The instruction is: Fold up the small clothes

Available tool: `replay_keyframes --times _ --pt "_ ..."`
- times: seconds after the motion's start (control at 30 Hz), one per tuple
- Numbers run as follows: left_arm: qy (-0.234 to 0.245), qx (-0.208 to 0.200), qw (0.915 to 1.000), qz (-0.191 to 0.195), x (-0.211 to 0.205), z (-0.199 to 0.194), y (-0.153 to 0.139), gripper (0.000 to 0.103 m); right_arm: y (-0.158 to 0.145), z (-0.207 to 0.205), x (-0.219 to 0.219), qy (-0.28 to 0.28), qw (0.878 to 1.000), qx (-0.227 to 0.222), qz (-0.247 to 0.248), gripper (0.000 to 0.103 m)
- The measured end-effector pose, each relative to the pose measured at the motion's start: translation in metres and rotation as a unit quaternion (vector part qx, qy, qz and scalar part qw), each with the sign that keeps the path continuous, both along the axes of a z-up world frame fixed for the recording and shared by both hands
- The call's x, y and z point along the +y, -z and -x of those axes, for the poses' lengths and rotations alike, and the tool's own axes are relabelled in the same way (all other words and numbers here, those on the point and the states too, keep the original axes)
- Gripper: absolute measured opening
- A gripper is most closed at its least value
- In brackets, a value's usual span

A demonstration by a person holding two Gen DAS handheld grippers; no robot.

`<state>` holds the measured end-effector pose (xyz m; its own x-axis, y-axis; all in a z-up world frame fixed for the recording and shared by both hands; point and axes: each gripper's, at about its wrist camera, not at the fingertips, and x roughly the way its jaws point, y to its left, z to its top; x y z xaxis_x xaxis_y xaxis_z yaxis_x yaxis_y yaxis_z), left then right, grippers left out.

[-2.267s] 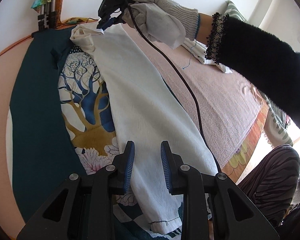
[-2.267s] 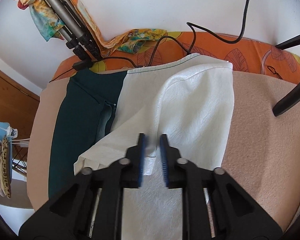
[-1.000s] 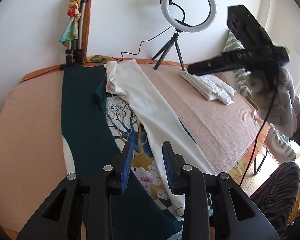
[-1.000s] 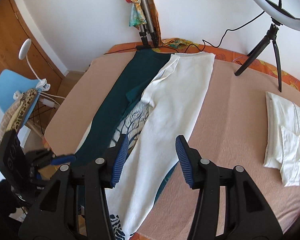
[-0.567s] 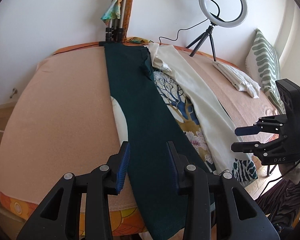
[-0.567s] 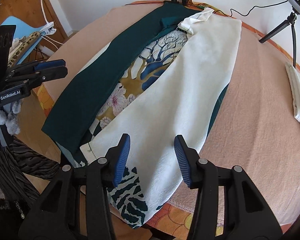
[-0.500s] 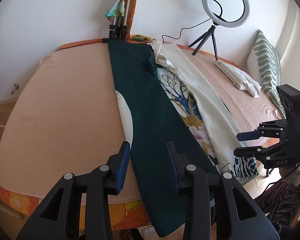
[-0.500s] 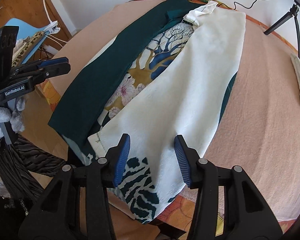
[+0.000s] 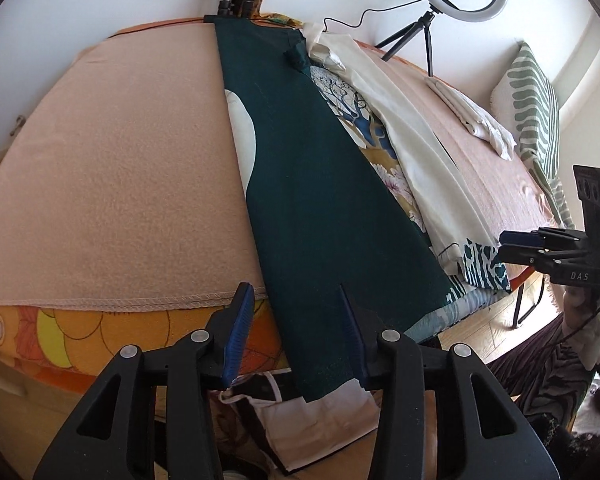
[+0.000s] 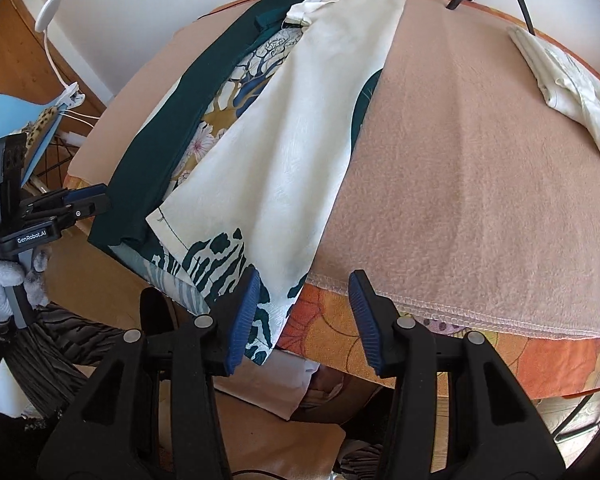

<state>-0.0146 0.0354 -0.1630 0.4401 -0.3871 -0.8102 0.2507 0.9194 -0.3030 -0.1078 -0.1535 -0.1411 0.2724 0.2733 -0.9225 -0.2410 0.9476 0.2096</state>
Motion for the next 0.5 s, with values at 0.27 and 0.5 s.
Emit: replay_keyframes --times 0.27,0.5 --pt "-0.011 0.009 0.9994 0.032 0.003 0.005 0.005 0.007 0.003 0.016 0.015 -0.025 0.999 -0.028 0.005 0.028" --pt "-0.008 -0.025 0.9978 0.061 0.008 0.012 -0.017 0.002 -0.020 0.018 0.003 -0.013 0.997 -0.038 -0.065 0.003"
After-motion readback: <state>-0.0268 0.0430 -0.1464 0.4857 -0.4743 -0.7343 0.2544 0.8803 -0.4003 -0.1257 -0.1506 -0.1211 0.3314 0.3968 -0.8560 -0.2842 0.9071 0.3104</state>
